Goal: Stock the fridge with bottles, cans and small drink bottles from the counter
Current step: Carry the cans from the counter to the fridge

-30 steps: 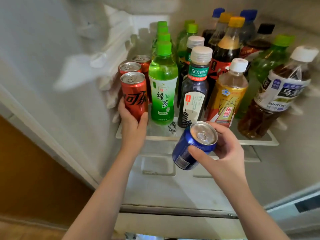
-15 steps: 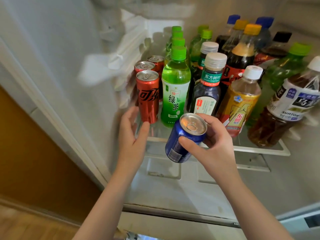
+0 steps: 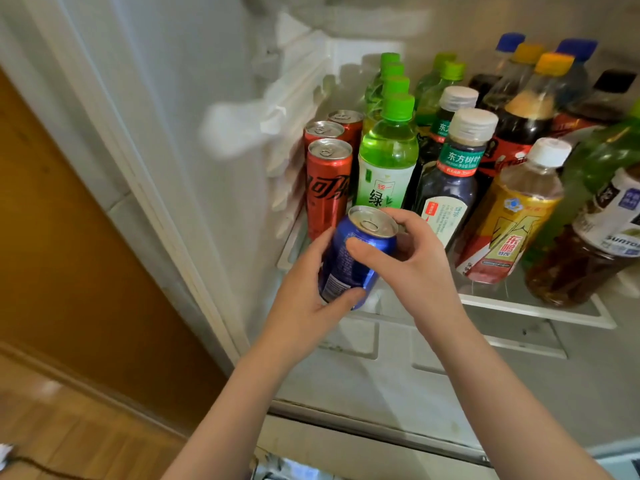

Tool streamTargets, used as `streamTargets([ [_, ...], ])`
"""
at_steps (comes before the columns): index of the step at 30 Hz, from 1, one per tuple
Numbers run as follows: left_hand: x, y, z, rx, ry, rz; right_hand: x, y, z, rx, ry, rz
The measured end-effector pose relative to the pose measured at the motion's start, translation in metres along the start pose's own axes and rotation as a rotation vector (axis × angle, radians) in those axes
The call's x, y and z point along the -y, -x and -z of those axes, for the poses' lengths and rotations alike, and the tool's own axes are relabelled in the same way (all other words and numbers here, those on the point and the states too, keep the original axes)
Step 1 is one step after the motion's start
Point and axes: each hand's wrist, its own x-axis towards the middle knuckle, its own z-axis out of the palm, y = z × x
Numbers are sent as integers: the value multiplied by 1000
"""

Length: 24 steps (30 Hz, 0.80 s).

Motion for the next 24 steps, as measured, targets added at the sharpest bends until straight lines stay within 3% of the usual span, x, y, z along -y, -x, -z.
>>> streamTargets([
  [4,9,-1,0,-70,73,12,3,2,0,34,-34,-29],
  [10,20,-13,0,-290,89,18,-5,18,23,-134,-76,-82],
  [24,28,-30,-12,-420,-69,48,-26,62,40,-315,-32,-217],
])
